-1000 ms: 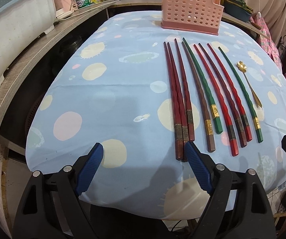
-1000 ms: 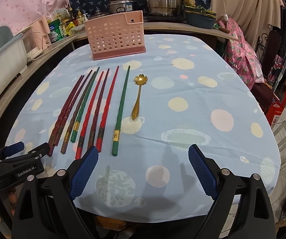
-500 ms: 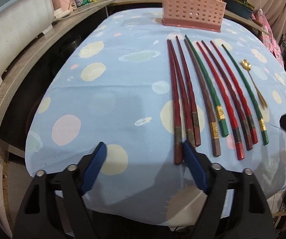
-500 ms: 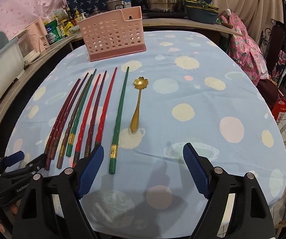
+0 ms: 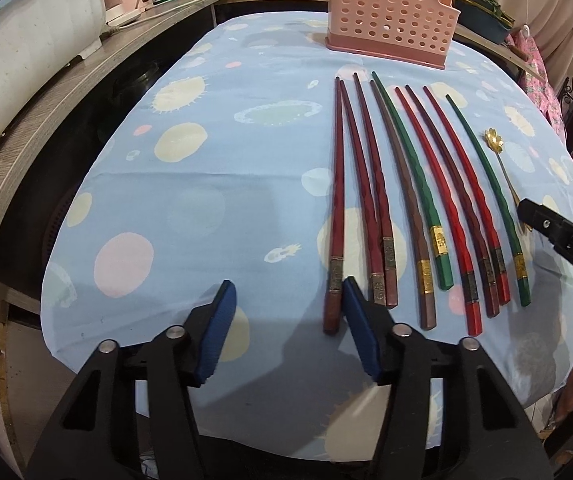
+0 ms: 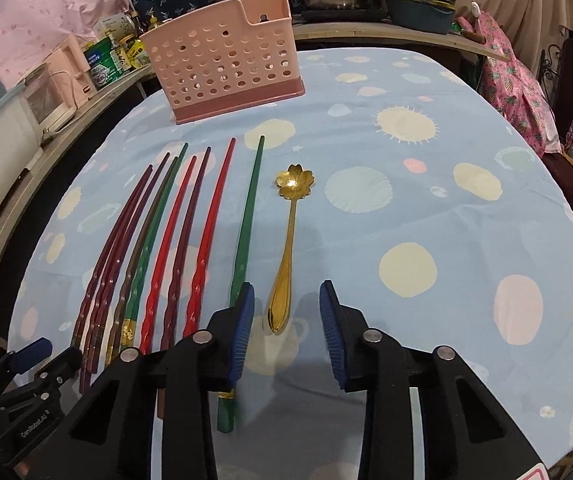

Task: Organize utensils
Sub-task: 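Grasp a dark red chopstick with the left tool while the right tool grasps the gold spoon, then carry chopstick and spoon over the pink basket and open both tools to drop them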

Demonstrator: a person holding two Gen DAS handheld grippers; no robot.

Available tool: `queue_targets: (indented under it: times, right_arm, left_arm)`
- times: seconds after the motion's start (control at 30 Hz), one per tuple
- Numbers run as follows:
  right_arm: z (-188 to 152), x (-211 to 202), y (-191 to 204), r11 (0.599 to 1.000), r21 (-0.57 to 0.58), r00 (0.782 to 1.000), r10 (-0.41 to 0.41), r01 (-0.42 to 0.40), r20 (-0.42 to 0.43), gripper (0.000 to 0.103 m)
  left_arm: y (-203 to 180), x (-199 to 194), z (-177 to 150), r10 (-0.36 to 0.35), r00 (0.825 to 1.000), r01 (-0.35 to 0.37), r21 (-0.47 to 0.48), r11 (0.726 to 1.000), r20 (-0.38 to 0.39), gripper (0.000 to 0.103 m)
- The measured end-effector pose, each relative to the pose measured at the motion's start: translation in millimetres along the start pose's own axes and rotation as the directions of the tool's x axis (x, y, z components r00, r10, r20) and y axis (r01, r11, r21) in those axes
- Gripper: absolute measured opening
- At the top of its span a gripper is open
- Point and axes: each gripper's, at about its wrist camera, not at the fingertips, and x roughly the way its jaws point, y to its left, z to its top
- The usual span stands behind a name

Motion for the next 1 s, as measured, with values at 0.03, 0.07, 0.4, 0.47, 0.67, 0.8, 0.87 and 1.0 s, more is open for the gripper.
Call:
queue_targets:
  times: [0.03, 0.07, 0.4, 0.47, 0.67, 0.8, 0.87, 1.0]
  right_arm:
    - [0, 0, 0, 1.0, -0.003, 1.0, -0.001, 0.001, 0.007, 0.024]
    - [-1, -1, 1, 1.0, -0.007, 1.0, -0.003, 0.003, 0.006, 0.022]
    - [-2, -10, -3, 1.0, -0.005, 1.0, 0.01, -0.01, 0.007, 0.011]
    - [1, -17, -4, 1.0, -0.004, 1.0, 0.011, -0.011, 0.018, 0.011]
    - [19, -38, -10, 1.0, 0.014, 0.998, 0.011, -0.012, 0.063, 0.01]
    - [35, -48, -14, 1.0, 0.026, 0.995, 0.011, -0.013, 0.098, 0.009]
    - [43, -52, -17, 0.999, 0.031, 0.994, 0.011, -0.014, 0.112, 0.002]
    - [59, -58, -20, 0.999, 0.033, 0.99, 0.011, -0.016, 0.14, 0.002]
  left_arm:
    - [0, 0, 0, -0.003, 1.0, 0.003, 0.001, 1.0, -0.001, 0.043]
    - [-1, 0, 1, -0.006, 1.0, 0.006, 0.003, 1.0, -0.002, 0.037]
    - [-3, 0, 8, -0.035, 0.999, 0.035, 0.007, 0.999, -0.034, 0.01]
    - [-1, -4, 9, -0.042, 0.999, 0.042, -0.001, 0.999, -0.035, 0.009]
    - [6, -22, 24, -0.039, 0.999, 0.039, -0.01, 0.999, -0.001, 0.008]
    - [10, -36, 41, -0.046, 0.998, 0.047, -0.026, 0.999, 0.035, 0.008]
    - [11, -42, 49, -0.046, 0.998, 0.047, -0.03, 0.998, 0.052, 0.008]
    - [13, -51, 68, -0.049, 0.995, 0.052, -0.043, 0.998, 0.082, 0.008]
